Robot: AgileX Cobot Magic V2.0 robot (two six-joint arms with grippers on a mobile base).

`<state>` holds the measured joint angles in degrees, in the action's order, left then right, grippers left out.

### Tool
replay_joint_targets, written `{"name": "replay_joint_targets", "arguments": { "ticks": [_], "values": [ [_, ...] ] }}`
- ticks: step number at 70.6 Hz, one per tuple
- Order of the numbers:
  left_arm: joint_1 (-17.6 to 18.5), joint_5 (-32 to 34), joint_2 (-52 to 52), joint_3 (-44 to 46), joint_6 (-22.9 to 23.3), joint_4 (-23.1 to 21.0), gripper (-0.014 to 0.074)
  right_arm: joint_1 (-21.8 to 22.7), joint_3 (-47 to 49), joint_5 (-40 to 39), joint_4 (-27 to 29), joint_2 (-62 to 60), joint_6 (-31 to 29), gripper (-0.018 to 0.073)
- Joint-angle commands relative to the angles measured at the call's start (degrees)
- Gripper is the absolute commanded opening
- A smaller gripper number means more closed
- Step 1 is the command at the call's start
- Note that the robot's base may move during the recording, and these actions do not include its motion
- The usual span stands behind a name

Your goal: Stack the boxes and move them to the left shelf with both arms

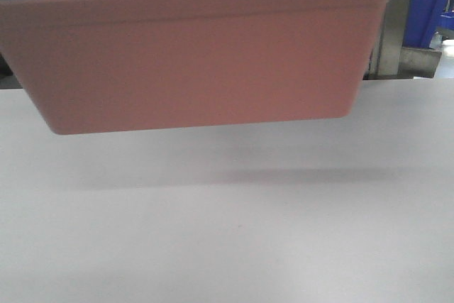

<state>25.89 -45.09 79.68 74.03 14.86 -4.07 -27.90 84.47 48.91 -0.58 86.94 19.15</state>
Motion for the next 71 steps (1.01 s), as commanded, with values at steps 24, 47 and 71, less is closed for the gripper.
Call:
{"name": "replay_joint_targets", "arguments": {
  "ticks": [24, 47, 71],
  "values": [
    [17.01, -2.44, -5.07, 0.01, 20.84, 24.91, -0.0002, -3.24, -11.13, -6.84, -6.34, -10.49, 0.17, 0.0032],
    [24.41, -7.29, -5.07, 0.01, 25.00, 27.03, -0.0002, -3.82, -15.47, -5.36, -6.18, -17.17, 0.17, 0.0032],
    [28.32, -7.73, -5.07, 0.01, 25.22, 25.39, -0.0002, -3.84, -15.47, -2.26, -2.52, -21.49, 0.17, 0.0032]
  ]
}}
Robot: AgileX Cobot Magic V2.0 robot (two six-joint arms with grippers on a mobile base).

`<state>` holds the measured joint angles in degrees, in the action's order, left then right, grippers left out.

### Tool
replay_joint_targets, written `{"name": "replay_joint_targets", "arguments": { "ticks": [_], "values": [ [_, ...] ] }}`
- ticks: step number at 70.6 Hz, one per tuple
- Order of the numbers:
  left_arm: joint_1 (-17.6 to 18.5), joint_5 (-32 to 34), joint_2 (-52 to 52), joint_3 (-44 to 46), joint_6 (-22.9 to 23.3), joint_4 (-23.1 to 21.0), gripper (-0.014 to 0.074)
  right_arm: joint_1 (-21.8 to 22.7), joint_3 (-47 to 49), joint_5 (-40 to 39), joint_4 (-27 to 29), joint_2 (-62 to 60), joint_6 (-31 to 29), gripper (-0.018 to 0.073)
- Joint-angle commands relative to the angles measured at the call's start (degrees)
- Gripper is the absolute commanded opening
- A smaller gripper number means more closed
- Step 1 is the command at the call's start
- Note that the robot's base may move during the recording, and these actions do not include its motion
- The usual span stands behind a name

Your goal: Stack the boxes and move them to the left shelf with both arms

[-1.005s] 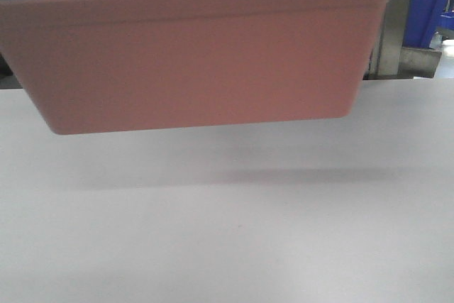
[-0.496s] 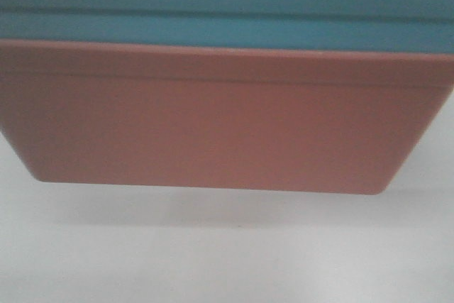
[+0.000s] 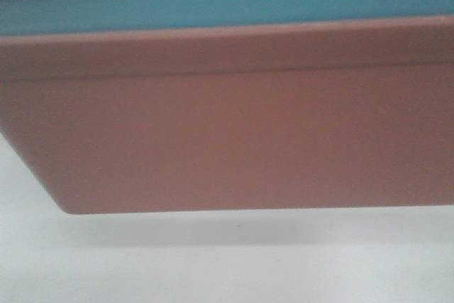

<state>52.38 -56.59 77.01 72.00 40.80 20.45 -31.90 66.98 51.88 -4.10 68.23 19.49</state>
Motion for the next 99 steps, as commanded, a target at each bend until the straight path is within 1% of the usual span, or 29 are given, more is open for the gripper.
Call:
{"name": "replay_joint_targets", "arguments": {
  "ticks": [1, 9, 22, 39, 99],
  "values": [
    [2.07, 3.65, -2.40, 2.03, -0.72, 0.86, -0.0002, 0.15, 2.02, -5.13, 1.00, -2.87, -0.17, 0.0032],
    [3.89, 2.78, -2.40, 2.03, -0.72, 0.88, -0.0002, 0.15, 2.02, -4.56, 1.30, -3.67, -0.17, 0.0032],
    [5.40, 1.19, -2.40, 2.79, -0.72, 2.41, -0.0002, 0.15, 2.02, -4.64, 1.30, -4.28, -0.17, 0.0032],
    [5.37, 1.32, -2.40, 4.00, -0.72, 5.94, -0.0002, 0.15, 2.02, -6.35, 1.19, -4.21, -0.22, 0.0032],
    [5.37, -0.27, -1.97, 4.00, -0.72, 6.05, -0.0003, 0.15, 2.02, -6.51, 1.12, -4.21, -0.22, 0.0032]
  ]
}}
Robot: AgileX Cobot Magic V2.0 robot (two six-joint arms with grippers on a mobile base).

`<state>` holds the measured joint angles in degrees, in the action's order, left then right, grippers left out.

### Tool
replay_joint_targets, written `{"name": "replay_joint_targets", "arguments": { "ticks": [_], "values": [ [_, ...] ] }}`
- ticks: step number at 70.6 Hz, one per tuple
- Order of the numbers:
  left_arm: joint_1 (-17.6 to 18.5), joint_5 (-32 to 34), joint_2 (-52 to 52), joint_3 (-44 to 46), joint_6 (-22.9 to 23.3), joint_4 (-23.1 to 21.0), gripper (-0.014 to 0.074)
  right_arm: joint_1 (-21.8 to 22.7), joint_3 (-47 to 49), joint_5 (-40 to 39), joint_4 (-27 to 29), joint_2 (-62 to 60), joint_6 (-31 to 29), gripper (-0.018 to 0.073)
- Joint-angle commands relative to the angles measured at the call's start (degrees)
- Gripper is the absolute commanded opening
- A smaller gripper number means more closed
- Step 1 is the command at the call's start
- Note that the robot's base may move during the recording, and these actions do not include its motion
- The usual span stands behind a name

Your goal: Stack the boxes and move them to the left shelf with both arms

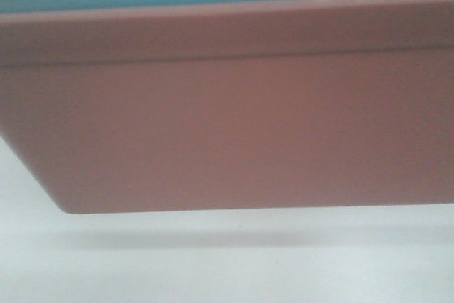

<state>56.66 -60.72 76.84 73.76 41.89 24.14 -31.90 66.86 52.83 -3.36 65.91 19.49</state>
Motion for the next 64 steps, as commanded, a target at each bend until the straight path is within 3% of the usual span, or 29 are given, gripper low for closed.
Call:
{"name": "replay_joint_targets", "arguments": {
  "ticks": [1, 64],
  "values": [
    [1.09, 3.86, -1.80, 2.25, -1.81, 2.36, -0.0003, 0.15, 2.14, -7.46, 0.37, -1.90, -0.22, 0.0032],
    [1.09, 3.86, -1.47, 2.25, -1.81, 2.36, -0.0003, 0.15, 2.14, -7.46, 0.37, -1.90, -0.22, 0.0032]
  ]
}}
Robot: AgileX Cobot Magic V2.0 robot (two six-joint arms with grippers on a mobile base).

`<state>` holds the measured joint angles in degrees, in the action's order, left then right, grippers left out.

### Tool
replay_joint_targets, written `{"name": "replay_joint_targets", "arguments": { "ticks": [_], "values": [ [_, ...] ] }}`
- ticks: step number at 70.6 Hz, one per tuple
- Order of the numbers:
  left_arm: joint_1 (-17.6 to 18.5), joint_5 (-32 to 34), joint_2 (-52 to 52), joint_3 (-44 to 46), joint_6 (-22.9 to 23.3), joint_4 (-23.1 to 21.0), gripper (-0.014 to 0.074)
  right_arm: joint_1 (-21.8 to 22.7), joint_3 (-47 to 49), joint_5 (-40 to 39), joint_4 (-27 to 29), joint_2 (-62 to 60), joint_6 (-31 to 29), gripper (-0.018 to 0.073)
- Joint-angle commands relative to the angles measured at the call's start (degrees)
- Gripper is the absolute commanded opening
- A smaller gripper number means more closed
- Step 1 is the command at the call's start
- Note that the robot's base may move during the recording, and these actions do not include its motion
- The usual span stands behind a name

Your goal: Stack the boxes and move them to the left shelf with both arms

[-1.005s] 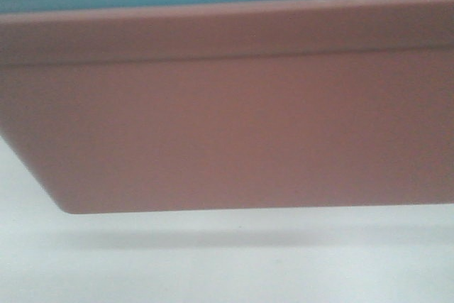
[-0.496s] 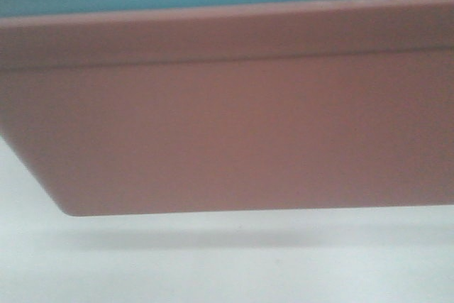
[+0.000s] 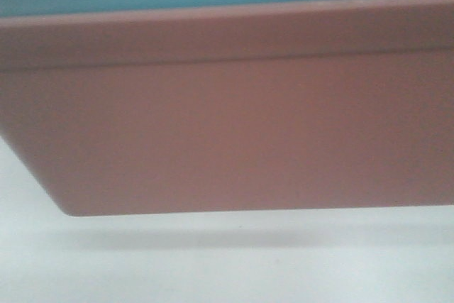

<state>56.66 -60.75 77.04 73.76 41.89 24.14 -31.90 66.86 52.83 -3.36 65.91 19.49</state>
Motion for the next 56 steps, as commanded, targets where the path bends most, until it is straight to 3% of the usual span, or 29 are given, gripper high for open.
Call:
{"name": "replay_joint_targets", "arguments": {
  "ticks": [1, 56],
  "values": [
    [1.09, 3.89, -1.66, 2.25, -1.81, 2.36, -0.0003, 0.15, 2.14, -7.46, 0.37, -1.90, -0.22, 0.0032],
    [1.09, 3.89, -1.66, 2.25, -1.81, 2.36, -0.0003, 0.15, 2.14, -7.46, 0.37, -1.90, -0.22, 0.0032]
  ]
}}
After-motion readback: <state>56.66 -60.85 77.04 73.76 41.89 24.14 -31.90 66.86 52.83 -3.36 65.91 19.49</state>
